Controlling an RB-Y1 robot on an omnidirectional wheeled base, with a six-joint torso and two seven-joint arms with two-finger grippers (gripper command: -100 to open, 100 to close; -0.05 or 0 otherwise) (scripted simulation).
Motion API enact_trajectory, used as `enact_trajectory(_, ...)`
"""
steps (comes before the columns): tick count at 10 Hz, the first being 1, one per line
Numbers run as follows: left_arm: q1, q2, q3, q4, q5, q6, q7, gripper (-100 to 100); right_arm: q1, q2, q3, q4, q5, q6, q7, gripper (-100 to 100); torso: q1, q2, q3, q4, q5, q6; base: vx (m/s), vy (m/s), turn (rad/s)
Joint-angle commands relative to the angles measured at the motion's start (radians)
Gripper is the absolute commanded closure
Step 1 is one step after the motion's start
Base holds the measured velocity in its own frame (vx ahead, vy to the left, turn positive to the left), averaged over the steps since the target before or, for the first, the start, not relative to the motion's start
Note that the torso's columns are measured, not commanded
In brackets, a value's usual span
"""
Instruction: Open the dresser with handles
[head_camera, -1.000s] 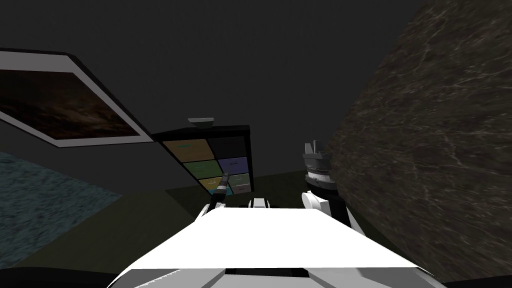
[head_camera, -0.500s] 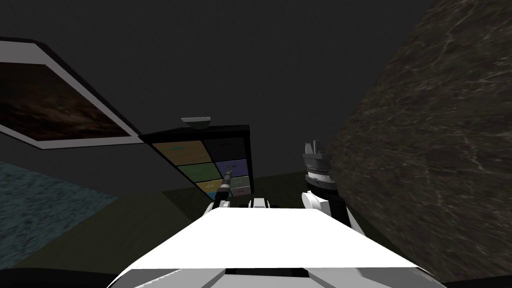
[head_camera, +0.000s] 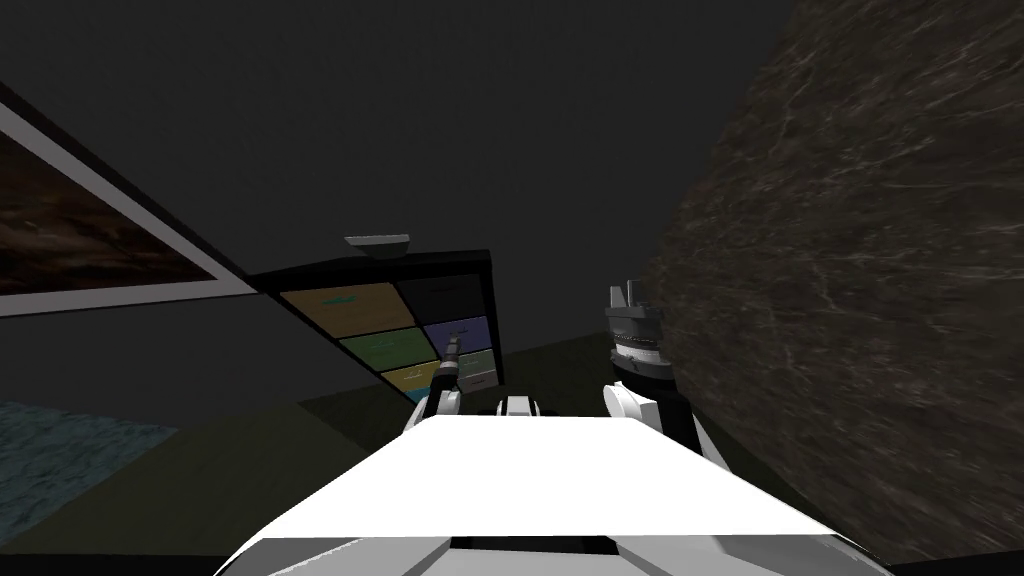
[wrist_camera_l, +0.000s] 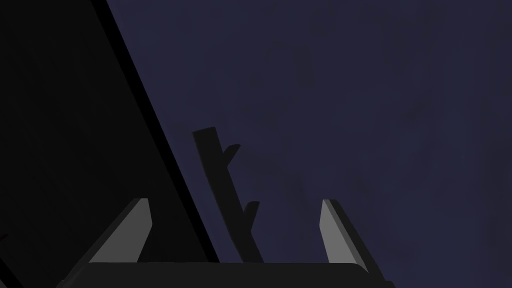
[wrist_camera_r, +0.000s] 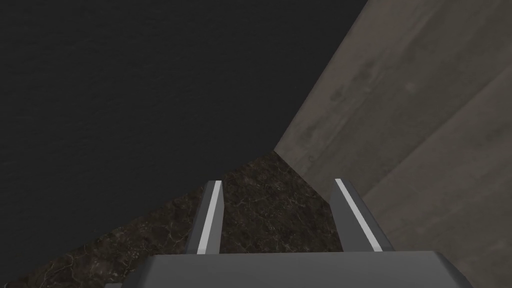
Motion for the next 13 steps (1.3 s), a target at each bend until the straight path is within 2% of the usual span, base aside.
enact_trajectory(1,-0.068,-0.01,0.069,0.051,0.012,0.015,-0.026,-100,0.0,0.0,0.0,0.0,0.0,0.0,0.0,0,-0.001,-0.003,-0.001,-0.001,0.0,0.0,-0.105,0.016,-0.218)
enact_trajectory(5,-0.17,-0.023,0.173,0.122,0.032,0.04,-0.062,-100,0.0,0.0,0.0,0.0,0.0,0.0,0.0,0,-0.002,-0.004,-0.003,-0.001,0.0,0.0,-0.086,0.006,-0.232)
enact_trajectory(6,-0.152,-0.022,0.156,0.113,0.028,0.032,-0.056,-100,0.0,0.0,0.0,0.0,0.0,0.0,0.0,0,-0.001,-0.003,-0.002,-0.001,0.0,0.001,-0.037,-0.002,-0.043)
enact_trajectory(7,-0.119,-0.017,0.121,0.086,0.022,0.027,-0.044,100,0.0,0.0,0.0,0.0,0.0,0.0,0.0,0,-0.001,-0.005,-0.003,-0.001,0.0,0.0,0.047,-0.001,0.336)
enact_trajectory(13,0.035,0.003,-0.035,-0.021,-0.007,-0.01,0.01,100,0.001,0.0,0.0,0.0,0.0,0.0,0.0,0,0.0,-0.002,-0.001,0.0,-0.001,-0.001,0.106,-0.013,0.233)
